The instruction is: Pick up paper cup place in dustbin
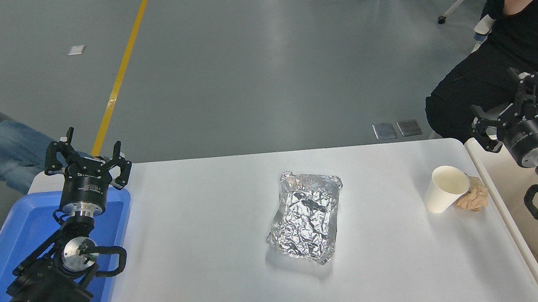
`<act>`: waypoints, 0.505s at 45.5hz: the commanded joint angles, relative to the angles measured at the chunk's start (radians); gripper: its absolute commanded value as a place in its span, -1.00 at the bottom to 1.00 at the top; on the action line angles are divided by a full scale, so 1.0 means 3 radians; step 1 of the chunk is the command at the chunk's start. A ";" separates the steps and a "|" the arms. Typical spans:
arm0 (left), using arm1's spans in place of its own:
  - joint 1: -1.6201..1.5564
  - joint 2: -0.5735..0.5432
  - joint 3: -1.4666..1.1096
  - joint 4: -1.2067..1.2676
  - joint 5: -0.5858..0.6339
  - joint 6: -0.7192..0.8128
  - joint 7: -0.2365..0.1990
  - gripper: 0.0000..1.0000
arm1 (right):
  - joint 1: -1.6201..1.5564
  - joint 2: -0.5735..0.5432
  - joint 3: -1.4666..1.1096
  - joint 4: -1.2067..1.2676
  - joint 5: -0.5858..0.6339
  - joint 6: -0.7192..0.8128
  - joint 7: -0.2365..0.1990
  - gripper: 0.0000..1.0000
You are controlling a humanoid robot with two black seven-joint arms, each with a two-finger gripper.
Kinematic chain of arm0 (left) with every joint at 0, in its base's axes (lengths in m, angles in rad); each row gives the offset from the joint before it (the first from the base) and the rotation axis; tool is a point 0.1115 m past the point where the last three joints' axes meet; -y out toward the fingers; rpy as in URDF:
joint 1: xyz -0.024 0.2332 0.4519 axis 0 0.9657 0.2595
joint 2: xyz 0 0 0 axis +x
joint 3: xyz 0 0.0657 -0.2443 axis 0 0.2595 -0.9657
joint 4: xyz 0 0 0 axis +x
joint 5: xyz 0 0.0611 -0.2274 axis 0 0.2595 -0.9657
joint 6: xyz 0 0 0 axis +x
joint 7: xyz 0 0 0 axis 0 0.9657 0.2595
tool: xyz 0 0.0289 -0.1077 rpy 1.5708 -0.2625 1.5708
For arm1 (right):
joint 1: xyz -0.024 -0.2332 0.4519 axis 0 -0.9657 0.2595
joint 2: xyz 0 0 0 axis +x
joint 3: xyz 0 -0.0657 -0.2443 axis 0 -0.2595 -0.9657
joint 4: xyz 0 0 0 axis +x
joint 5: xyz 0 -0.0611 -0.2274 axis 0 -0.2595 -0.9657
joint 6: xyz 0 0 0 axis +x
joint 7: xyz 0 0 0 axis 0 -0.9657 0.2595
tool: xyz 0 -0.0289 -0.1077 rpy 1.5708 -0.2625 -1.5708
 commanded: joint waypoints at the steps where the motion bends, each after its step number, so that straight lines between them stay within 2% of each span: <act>1: 0.0000 0.0000 0.0000 0.0000 0.0000 0.0000 -0.0001 0.98 | 0.0173 -0.0193 -0.0319 -0.0022 0.0000 -0.0010 -0.0011 1.00; 5: -0.0005 0.0000 0.0000 0.0000 0.0000 0.0000 0.0004 0.98 | 0.0423 -0.0357 -0.0677 -0.0027 0.0000 -0.0015 -0.0047 1.00; 9: 0.0000 0.0000 0.0000 0.0000 0.0000 0.0000 -0.0001 0.98 | 0.0837 -0.0536 -0.1274 -0.0027 0.0000 -0.0015 -0.0200 1.00; 14: 0.0000 0.0000 0.0000 0.0000 0.0000 0.0000 -0.0001 0.98 | 0.1450 -0.0694 -0.2143 -0.0027 0.0133 -0.0015 -0.0557 1.00; 15: 0.0000 0.0000 0.0000 0.0000 0.0000 0.0000 0.0004 0.98 | 0.1644 -0.0730 -0.2403 -0.0027 0.0214 -0.0015 -0.0685 1.00; 18: 0.0000 0.0000 0.0000 0.0000 0.0000 0.0000 -0.0001 0.98 | 0.2048 -0.0781 -0.2967 -0.0027 0.0394 -0.0010 -0.0930 1.00; 23: -0.0005 0.0000 0.0000 0.0000 0.0000 0.0000 0.0004 0.98 | 0.2723 -0.0746 -0.3943 -0.0027 0.0603 0.0000 -0.1304 1.00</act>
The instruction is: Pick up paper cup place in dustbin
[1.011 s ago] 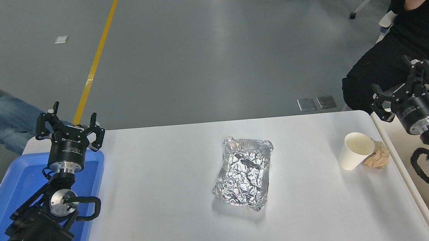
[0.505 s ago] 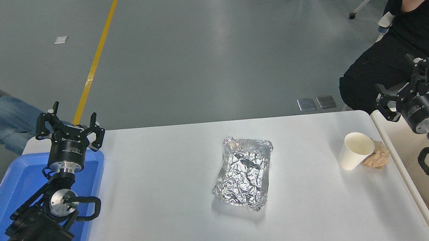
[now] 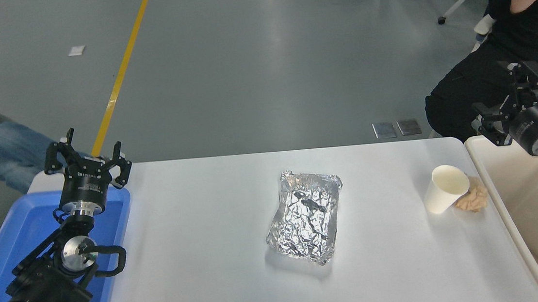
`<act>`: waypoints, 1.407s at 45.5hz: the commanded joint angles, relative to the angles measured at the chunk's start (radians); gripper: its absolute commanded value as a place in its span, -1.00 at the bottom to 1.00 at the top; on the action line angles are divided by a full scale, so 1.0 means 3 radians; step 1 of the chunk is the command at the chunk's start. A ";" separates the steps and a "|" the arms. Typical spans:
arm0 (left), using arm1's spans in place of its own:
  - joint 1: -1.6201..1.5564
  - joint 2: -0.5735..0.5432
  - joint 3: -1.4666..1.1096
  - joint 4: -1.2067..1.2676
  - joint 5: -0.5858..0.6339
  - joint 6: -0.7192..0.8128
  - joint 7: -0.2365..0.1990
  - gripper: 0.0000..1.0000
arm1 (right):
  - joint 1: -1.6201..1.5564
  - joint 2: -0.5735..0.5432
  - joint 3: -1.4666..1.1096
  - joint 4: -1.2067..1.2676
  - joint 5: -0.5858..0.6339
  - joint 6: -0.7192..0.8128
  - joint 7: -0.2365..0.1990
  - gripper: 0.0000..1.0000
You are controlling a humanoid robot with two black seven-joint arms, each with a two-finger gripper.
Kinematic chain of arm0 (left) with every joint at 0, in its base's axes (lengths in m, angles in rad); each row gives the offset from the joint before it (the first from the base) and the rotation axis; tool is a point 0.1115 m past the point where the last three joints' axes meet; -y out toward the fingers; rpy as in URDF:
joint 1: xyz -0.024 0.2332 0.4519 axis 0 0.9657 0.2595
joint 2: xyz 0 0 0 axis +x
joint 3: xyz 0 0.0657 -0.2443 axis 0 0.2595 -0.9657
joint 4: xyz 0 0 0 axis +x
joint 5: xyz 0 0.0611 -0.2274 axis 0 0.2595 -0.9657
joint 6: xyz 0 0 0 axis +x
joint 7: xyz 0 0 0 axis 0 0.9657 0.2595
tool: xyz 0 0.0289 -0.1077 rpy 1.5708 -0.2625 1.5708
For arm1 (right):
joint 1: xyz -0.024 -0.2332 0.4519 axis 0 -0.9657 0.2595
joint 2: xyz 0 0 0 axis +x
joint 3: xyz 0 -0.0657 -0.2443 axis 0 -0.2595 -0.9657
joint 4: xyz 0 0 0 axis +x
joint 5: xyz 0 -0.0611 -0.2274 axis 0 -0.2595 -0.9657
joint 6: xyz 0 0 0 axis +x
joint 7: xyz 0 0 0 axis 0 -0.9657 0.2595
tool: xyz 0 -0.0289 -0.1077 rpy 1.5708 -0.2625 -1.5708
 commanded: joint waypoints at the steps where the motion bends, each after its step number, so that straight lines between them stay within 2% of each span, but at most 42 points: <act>1: 0.0001 0.0000 0.0000 0.0000 -0.0001 0.0000 -0.0004 0.98 | 0.1424 -0.0136 -0.2036 0.0001 0.0416 0.0018 -0.0751 1.00; 6: 0.0002 0.0000 0.0000 0.0000 -0.0001 0.0000 0.0001 0.98 | 0.1997 0.0017 -0.2916 0.0001 0.0528 0.0029 -0.0889 1.00; 14: 0.0002 0.0000 0.0000 0.0000 -0.0001 0.0000 0.0001 0.98 | 0.2667 0.0354 -0.4051 0.0032 0.0605 0.0090 -0.0900 1.00; 20: 0.0002 0.0000 0.0000 0.0000 -0.0001 0.0000 -0.0004 0.98 | 0.2974 0.0707 -0.4594 0.0032 0.0580 0.0197 -0.0900 1.00; 25: 0.0002 0.0000 0.0000 0.0000 -0.0001 0.0000 0.0001 0.98 | 0.3199 0.0917 -0.4732 0.0037 0.0559 0.0376 -0.0894 1.00; 34: 0.0002 0.0000 0.0000 0.0000 -0.0001 0.0000 -0.0004 0.98 | 0.3675 0.1239 -0.5105 0.0180 0.0523 0.1117 -0.0874 1.00; 42: 0.0002 0.0000 0.0000 0.0000 -0.0001 0.0000 0.0001 0.98 | 0.4053 0.1295 -0.5223 0.0589 0.0559 0.1664 -0.0874 1.00; 51: 0.0002 0.0000 0.0000 0.0000 -0.0001 0.0000 0.0001 0.98 | 0.4187 0.1372 -0.5366 0.0691 0.0569 0.1731 -0.0874 1.00; 64: 0.0002 0.0000 0.0000 0.0000 -0.0001 0.0000 0.0001 0.98 | 0.4401 0.1357 -0.5612 0.1402 0.0575 0.1726 -0.0879 1.00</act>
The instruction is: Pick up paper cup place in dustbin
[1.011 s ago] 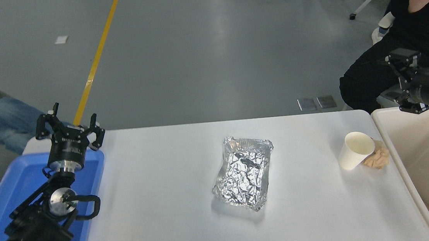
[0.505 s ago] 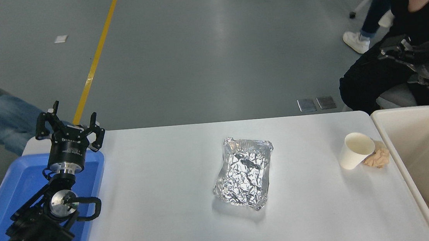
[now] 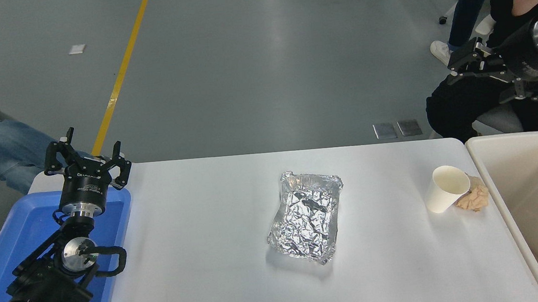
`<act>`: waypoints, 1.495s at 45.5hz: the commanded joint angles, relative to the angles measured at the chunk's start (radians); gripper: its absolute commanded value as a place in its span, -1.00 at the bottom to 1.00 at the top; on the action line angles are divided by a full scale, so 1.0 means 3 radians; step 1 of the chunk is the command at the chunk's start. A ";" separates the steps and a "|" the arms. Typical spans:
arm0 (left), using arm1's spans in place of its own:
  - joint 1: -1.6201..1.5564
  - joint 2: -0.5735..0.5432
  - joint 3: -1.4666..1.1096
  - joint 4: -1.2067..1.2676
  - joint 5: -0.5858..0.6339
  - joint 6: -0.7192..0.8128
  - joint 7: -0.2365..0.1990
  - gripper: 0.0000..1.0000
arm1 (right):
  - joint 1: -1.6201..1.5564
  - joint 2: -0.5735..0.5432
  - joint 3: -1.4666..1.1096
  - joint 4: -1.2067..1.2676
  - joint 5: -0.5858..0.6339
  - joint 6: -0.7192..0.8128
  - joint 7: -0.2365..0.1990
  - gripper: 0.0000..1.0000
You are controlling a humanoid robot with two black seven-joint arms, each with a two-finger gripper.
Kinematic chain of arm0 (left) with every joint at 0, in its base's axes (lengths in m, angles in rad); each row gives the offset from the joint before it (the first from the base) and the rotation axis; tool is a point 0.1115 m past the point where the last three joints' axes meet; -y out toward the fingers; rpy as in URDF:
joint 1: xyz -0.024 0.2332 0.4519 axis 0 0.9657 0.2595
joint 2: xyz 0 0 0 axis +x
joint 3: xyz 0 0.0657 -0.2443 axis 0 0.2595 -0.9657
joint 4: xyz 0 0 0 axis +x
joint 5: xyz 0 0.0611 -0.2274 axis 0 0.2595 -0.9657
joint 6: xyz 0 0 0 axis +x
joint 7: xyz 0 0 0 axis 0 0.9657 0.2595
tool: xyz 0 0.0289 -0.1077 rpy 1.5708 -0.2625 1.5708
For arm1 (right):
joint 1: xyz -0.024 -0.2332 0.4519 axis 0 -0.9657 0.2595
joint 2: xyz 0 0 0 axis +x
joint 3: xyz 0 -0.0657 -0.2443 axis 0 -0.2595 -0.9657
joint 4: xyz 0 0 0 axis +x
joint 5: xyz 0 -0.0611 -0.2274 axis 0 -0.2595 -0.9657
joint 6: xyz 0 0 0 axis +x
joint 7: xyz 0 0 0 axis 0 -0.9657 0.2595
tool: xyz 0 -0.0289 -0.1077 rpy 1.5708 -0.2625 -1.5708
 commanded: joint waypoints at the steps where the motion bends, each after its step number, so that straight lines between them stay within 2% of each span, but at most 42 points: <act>1: 0.0000 0.0000 0.0000 0.0000 0.0000 0.0000 0.0001 0.98 | 0.0166 0.0018 -0.0175 0.0474 0.0006 0.0074 -0.0010 1.00; 15: 0.0000 0.0000 0.0000 0.0000 0.0000 0.0000 -0.0004 0.98 | -0.0252 0.0018 0.0029 0.0372 -0.0030 -0.0150 -0.0016 1.00; 33: 0.0000 0.0000 0.0000 0.0000 0.0000 0.0000 -0.0004 0.98 | -0.1664 0.0064 0.0413 -0.0666 -0.0055 -0.0703 -0.0016 1.00; 43: -0.0005 0.0000 0.0000 0.0000 0.0000 0.0000 0.0001 0.98 | -0.2298 0.0212 0.0464 -0.1085 -0.0055 -0.1024 -0.0011 1.00; 68: 0.0000 0.0000 0.0000 0.0000 0.0000 0.0000 0.0001 0.98 | -0.2845 0.0217 0.0858 -0.1592 0.0006 -0.1332 0.0000 0.88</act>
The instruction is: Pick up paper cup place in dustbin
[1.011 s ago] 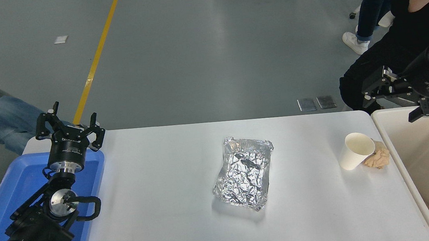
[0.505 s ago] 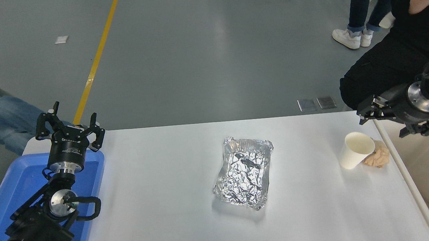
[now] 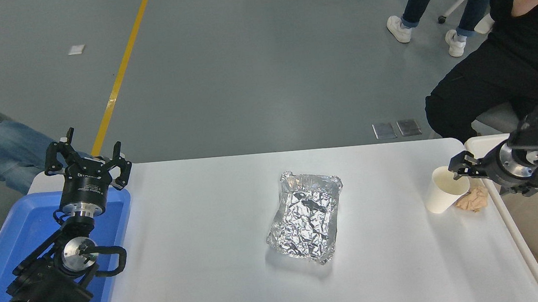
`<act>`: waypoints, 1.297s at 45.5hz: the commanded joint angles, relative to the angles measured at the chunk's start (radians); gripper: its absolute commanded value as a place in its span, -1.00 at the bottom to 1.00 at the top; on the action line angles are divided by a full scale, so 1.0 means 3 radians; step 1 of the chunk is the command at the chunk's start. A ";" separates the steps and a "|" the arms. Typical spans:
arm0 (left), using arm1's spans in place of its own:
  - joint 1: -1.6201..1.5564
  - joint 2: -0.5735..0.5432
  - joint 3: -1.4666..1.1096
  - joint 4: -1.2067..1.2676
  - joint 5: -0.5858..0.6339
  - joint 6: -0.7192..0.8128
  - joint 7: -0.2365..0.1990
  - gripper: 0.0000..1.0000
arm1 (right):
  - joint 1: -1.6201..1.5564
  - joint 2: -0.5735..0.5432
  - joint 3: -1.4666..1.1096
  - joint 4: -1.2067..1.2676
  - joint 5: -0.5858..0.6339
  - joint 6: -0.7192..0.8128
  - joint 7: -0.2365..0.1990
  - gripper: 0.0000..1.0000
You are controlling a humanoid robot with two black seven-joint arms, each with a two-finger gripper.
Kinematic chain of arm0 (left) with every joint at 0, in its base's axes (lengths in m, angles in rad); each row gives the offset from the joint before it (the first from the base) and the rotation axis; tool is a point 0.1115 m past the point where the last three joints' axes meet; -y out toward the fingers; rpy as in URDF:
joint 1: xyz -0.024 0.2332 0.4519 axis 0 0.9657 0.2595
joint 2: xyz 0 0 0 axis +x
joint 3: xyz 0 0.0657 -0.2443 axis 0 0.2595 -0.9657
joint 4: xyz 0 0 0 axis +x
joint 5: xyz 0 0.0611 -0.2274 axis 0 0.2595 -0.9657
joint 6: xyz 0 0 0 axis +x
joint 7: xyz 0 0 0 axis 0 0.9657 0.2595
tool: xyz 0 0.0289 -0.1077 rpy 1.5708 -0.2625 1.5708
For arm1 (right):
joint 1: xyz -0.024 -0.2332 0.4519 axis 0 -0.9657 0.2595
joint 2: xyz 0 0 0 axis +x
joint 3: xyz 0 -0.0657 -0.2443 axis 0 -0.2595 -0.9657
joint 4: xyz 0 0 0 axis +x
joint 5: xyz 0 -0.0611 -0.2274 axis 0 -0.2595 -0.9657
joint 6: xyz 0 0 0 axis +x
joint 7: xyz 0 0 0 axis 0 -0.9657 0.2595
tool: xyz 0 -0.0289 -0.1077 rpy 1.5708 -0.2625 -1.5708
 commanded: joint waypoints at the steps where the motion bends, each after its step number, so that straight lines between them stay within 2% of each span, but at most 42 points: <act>1: 0.0001 0.0000 0.0000 0.0000 -0.0001 0.0000 0.0001 0.98 | -0.0269 0.0009 0.0214 -0.0223 0.0024 -0.0154 0.0005 0.84; 4: 0.0001 0.0000 0.0000 0.0000 -0.0001 0.0000 -0.0004 0.98 | -0.0300 0.0009 0.0281 -0.0218 0.0018 -0.0185 0.0010 0.61; 8: 0.0001 0.0000 0.0000 0.0005 -0.0001 0.0000 0.0001 0.98 | -0.0382 0.0014 0.0296 -0.0218 -0.0002 -0.0241 0.0010 0.17; 13: 0.0001 0.0000 0.0000 0.0000 -0.0001 0.0000 0.0001 0.98 | -0.0392 0.0014 0.0296 -0.0208 -0.0012 -0.0246 0.0015 -0.02; 18: 0.0001 0.0000 0.0000 0.0000 -0.0001 0.0000 0.0001 0.98 | -0.0362 0.0024 0.0307 -0.0187 -0.0017 -0.0246 0.0025 -0.46; 27: 0.0001 0.0000 0.0000 0.0000 -0.0001 0.0000 -0.0004 0.98 | -0.0346 0.0096 0.0363 -0.0182 -0.0023 -0.0246 0.0025 -0.74; 28: 0.0001 0.0000 0.0000 0.0000 -0.0001 0.0000 -0.0004 0.98 | -0.0341 0.0091 0.0378 -0.0182 -0.0023 -0.0246 0.0025 -0.82; 29: 0.0001 0.0000 0.0000 0.0000 -0.0001 0.0000 -0.0004 0.98 | -0.0331 0.0086 0.0409 -0.0177 -0.0023 -0.0241 0.0030 -1.00; 41: 0.0001 0.0000 0.0000 0.0000 -0.0001 0.0000 0.0001 0.98 | -0.0137 0.0019 0.0409 -0.0095 -0.0038 -0.0195 0.0035 -1.00; 48: 0.0001 0.0000 0.0000 0.0000 -0.0001 0.0000 0.0001 0.98 | 0.0323 -0.0236 0.0404 0.0216 -0.0073 -0.0149 0.0035 -1.00; 59: 0.0001 0.0000 0.0000 0.0000 -0.0001 0.0000 0.0001 0.98 | 0.1371 -0.0804 0.0378 0.0784 -0.0401 0.0091 0.0035 -1.00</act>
